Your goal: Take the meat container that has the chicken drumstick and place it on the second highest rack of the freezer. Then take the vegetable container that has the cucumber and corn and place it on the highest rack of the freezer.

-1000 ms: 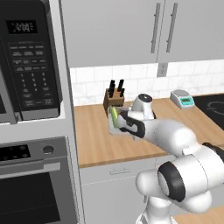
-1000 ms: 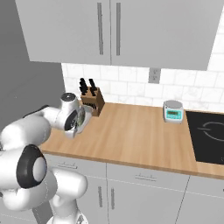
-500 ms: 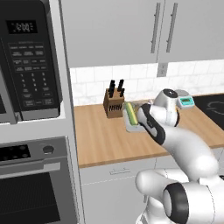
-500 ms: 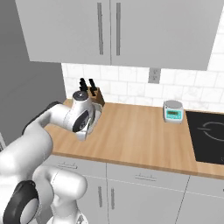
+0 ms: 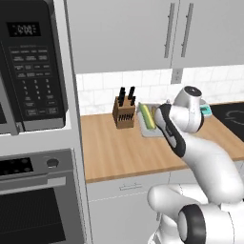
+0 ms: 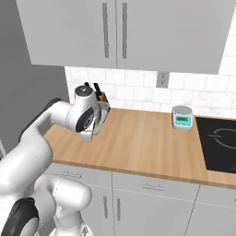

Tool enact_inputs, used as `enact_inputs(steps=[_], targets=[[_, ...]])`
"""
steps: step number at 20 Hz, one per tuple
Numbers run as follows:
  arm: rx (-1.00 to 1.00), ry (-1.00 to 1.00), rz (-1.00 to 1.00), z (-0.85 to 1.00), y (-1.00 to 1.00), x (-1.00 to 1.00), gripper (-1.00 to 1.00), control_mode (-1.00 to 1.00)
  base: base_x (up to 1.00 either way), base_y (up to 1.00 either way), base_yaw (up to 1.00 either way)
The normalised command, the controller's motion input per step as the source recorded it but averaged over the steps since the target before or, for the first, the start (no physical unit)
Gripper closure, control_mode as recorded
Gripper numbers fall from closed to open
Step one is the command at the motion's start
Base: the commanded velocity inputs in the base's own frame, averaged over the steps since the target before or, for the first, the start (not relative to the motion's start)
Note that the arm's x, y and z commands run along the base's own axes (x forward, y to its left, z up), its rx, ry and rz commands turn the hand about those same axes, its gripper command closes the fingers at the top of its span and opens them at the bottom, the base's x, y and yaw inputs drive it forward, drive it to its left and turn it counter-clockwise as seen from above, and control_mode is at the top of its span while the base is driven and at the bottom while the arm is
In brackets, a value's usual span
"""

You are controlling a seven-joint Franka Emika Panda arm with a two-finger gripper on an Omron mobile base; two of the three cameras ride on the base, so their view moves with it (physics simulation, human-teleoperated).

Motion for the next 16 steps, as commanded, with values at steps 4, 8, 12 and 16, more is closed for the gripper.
enact_inputs(steps=[4,8,12,16], targets=[[-0.09,0.0,0.0,0.21,-0.13,-0.34,1.0,-1.0,0.0,0.0,0.0],[-0.09,0.0,0.0,0.02,-0.28,-0.62,1.0,-1.0,0.0,0.0,0.0],[-0.06,0.0,0.0,0.09,-0.04,-0.68,1.0,-1.0,0.0,0.0,0.0],[-0.04,0.0,0.0,0.26,0.23,-0.5,1.0,-1.0,0.0,0.0,0.0]])
